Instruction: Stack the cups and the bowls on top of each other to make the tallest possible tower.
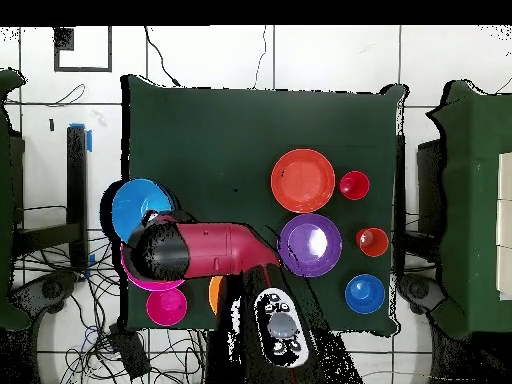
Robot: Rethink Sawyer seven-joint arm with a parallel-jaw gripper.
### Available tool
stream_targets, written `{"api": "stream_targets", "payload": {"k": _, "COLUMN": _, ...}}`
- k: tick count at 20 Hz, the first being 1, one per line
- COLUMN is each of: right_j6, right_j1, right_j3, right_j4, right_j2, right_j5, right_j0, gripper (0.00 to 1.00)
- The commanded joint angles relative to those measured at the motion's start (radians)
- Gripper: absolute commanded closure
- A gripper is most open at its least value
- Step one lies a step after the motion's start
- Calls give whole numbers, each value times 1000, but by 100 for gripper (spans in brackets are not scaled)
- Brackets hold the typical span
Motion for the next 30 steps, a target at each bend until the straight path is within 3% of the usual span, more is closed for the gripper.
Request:
{"api": "stream_targets", "payload": {"k": 1, "right_j6": 206, "right_j1": 187, "right_j3": -99, "right_j4": 48, "right_j2": -55, "right_j5": -142, "right_j0": 26, "gripper": 100}}
{"api": "stream_targets", "payload": {"k": 10, "right_j6": 166, "right_j1": 233, "right_j3": -119, "right_j4": 68, "right_j2": -50, "right_j5": -169, "right_j0": 3, "gripper": 100}}
{"api": "stream_targets", "payload": {"k": 16, "right_j6": 162, "right_j1": 186, "right_j3": -76, "right_j4": 73, "right_j2": -44, "right_j5": -146, "right_j0": -10, "gripper": 100}}
{"api": "stream_targets", "payload": {"k": 20, "right_j6": 163, "right_j1": 201, "right_j3": -45, "right_j4": 63, "right_j2": -30, "right_j5": -197, "right_j0": -27, "gripper": 100}}
{"api": "stream_targets", "payload": {"k": 30, "right_j6": 210, "right_j1": 240, "right_j3": -29, "right_j4": 79, "right_j2": -40, "right_j5": -279, "right_j0": 7, "gripper": 100}}
